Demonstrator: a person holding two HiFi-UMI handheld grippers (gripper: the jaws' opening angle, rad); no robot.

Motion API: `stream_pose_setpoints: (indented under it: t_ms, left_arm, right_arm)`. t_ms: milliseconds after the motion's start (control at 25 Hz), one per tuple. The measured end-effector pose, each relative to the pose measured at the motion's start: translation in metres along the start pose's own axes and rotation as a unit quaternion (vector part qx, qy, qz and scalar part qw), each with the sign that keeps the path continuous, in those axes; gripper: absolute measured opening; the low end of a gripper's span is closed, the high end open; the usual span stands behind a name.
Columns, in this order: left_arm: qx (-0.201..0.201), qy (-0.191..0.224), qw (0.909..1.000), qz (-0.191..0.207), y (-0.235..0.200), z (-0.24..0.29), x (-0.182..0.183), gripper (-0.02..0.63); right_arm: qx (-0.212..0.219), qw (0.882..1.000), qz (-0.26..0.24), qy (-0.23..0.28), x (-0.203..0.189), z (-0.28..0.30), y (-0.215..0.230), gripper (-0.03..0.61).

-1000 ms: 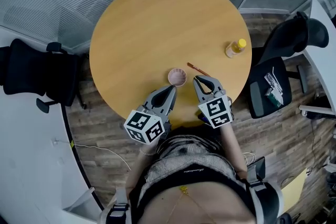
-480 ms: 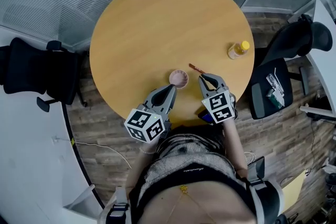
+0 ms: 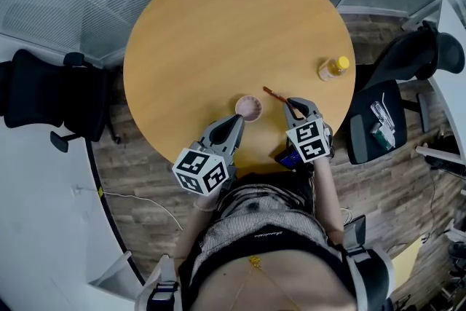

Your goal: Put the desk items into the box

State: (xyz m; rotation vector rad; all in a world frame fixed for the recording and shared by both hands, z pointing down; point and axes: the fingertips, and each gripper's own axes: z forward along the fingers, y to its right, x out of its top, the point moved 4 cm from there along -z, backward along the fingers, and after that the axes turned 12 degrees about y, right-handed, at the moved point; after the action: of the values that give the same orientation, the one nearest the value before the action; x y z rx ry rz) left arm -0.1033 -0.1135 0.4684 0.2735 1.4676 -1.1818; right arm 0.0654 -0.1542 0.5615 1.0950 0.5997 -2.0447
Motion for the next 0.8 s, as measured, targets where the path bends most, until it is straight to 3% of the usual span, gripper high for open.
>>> stream_pose_setpoints:
  t_ms: [800]
  left_arm:
    - [0.011, -0.018, 0.9998, 0.000, -0.008, 0.007, -0.010, 0.002]
  right_arm:
    - [0.038, 0.992, -0.047, -0.111, -0.062, 0.027, 0.015, 0.032]
